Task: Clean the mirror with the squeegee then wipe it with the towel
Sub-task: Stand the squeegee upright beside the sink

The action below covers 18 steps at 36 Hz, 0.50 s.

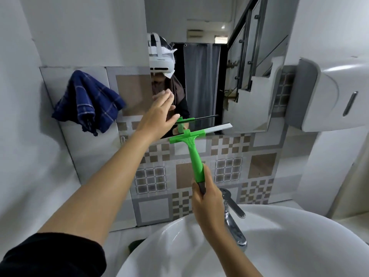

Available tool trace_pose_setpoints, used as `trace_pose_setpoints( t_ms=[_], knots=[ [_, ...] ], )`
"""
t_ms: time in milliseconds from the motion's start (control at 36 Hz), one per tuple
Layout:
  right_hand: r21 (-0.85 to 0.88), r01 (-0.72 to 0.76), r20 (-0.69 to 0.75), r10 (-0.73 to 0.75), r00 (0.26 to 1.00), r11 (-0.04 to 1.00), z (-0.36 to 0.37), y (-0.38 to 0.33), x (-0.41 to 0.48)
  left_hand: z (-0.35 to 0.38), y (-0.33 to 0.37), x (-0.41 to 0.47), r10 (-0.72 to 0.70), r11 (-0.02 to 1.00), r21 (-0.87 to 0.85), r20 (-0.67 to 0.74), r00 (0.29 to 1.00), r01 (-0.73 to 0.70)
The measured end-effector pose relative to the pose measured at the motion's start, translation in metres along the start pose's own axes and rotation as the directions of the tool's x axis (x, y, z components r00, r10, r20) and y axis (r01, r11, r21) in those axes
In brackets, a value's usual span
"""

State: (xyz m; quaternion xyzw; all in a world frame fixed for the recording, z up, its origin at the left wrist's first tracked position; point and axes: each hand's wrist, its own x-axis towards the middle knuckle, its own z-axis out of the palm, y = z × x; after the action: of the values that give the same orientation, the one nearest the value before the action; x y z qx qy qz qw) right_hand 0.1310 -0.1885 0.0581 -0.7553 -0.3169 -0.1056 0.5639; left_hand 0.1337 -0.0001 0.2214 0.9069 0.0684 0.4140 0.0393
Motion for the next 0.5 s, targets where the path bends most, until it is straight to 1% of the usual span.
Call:
trace_pose_setpoints(
  t_ms=[28, 83, 167, 222, 306, 389, 444, 500],
  knots=[
    [0.008, 0.017, 0.016, -0.017, 1.000, 1.000, -0.006, -0.003, 0.001, -0.004, 0.006, -0.003, 0.021, 0.998, -0.060, 0.016, 1.000, -0.020],
    [0.029, 0.044, 0.064, -0.046, 0.997, 0.999, -0.019, -0.008, 0.006, -0.013, 0.017, -0.012, 0.077, 0.989, -0.128, 0.041, 0.996, -0.071],
    [0.073, 0.087, 0.214, -0.101, 0.972, 0.994, -0.041, -0.010, 0.022, -0.027, 0.031, -0.028, 0.128, 0.984, -0.129, 0.067, 0.990, -0.119],
    [0.023, 0.133, 0.345, -0.132, 0.929, 0.991, -0.058, -0.015, 0.035, -0.034, 0.038, -0.040, 0.175, 0.981, -0.101, 0.118, 0.978, -0.163],
    [-0.080, 0.285, 0.528, -0.202, 0.825, 0.955, -0.084, -0.029, 0.060, -0.045, 0.046, -0.057, 0.221, 0.975, -0.031, 0.235, 0.946, -0.220],
    [-0.127, 0.437, 0.667, -0.249, 0.702, 0.890, -0.105, -0.044, 0.085, -0.054, 0.053, -0.075, 0.251, 0.951, 0.103, 0.302, 0.920, -0.293],
    [-0.119, 0.485, 0.738, -0.250, 0.626, 0.866, -0.115, -0.053, 0.099, -0.056, 0.056, -0.089, 0.224, 0.953, 0.122, 0.327, 0.918, -0.276],
    [-0.118, 0.540, 0.796, -0.246, 0.553, 0.833, -0.121, -0.060, 0.109, -0.056, 0.056, -0.102, 0.166, 0.970, 0.114, 0.340, 0.925, -0.216]
  ],
)
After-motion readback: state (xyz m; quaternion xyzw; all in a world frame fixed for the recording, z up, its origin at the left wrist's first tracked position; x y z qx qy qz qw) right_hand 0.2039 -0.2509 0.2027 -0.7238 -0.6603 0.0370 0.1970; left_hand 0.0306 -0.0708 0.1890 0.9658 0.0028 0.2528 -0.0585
